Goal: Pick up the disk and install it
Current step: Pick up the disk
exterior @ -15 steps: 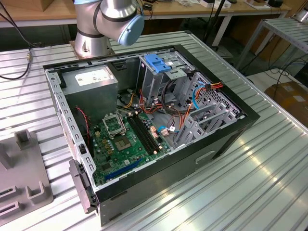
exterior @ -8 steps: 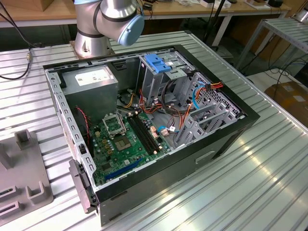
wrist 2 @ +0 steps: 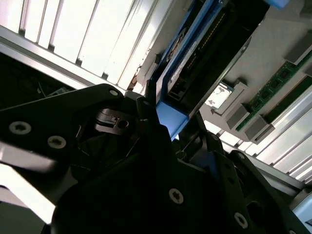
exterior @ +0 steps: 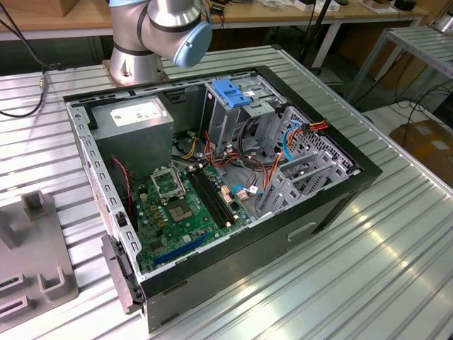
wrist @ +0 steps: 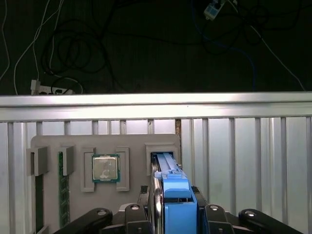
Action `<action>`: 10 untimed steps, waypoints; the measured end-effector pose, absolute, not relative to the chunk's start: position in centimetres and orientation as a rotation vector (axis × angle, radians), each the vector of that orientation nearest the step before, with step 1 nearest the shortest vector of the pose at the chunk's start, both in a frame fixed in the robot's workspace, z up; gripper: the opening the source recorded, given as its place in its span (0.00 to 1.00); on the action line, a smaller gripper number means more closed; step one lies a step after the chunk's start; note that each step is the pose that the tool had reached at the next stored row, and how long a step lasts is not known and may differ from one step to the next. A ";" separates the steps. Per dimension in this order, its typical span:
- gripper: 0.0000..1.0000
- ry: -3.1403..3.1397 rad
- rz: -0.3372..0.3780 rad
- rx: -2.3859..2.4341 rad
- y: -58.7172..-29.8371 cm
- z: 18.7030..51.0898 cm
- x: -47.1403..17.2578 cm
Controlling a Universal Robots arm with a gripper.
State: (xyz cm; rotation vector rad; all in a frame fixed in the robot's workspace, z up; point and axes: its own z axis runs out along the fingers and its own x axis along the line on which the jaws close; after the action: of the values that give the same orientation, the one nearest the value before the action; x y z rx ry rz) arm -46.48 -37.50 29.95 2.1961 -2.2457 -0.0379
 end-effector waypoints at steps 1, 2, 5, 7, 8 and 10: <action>0.43 -2.245 -0.037 2.196 -37.5 29.9 -46.5; 0.43 -2.245 -0.037 2.196 -37.5 29.9 -46.5; 0.37 -2.245 -0.037 2.196 -37.5 29.9 -46.5; 0.37 -2.245 -0.037 2.195 -37.5 29.9 -46.5; 0.37 -2.245 -0.037 2.196 -37.5 29.9 -46.5; 0.37 -2.245 -0.037 2.196 -37.5 29.9 -46.5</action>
State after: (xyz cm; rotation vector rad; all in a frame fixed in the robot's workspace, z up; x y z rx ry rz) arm -46.48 -37.50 29.93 2.1955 -2.2451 -0.0366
